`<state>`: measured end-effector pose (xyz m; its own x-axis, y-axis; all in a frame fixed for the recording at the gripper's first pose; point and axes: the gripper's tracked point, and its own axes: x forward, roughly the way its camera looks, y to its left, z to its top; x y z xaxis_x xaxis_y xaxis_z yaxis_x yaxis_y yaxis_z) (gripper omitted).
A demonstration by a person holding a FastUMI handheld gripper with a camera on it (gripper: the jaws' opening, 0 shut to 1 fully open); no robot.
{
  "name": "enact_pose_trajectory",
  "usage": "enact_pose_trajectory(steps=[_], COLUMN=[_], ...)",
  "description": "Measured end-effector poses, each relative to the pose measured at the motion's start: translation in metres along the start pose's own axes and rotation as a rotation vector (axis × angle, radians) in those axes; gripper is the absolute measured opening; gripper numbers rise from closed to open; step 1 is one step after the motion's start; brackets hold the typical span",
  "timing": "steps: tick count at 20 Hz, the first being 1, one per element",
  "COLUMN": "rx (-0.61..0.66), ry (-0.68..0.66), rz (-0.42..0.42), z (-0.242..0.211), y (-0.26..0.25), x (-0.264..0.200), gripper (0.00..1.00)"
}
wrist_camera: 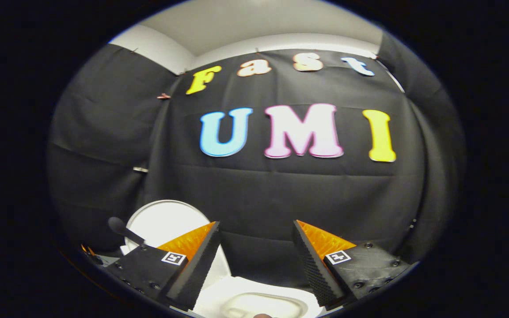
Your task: Open the toilet lid.
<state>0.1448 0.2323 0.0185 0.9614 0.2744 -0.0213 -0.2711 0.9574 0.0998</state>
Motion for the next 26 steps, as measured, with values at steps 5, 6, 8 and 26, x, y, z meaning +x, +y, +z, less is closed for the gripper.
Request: enact_pose_trajectory(steps=[5,6,8,26], rx=[0.005,-0.004,-0.015,-0.045], ry=[0.040,0.048,0.072,0.115], rz=[-0.187,-0.206,-0.224,-0.288], z=[-0.026,-0.031,-0.044,-0.077], y=[-0.090,-0.101,-0.115,-0.151], x=[-0.054,-0.066,-0.088,-0.135], gripper=[0.99,0.99,0.99,0.99])
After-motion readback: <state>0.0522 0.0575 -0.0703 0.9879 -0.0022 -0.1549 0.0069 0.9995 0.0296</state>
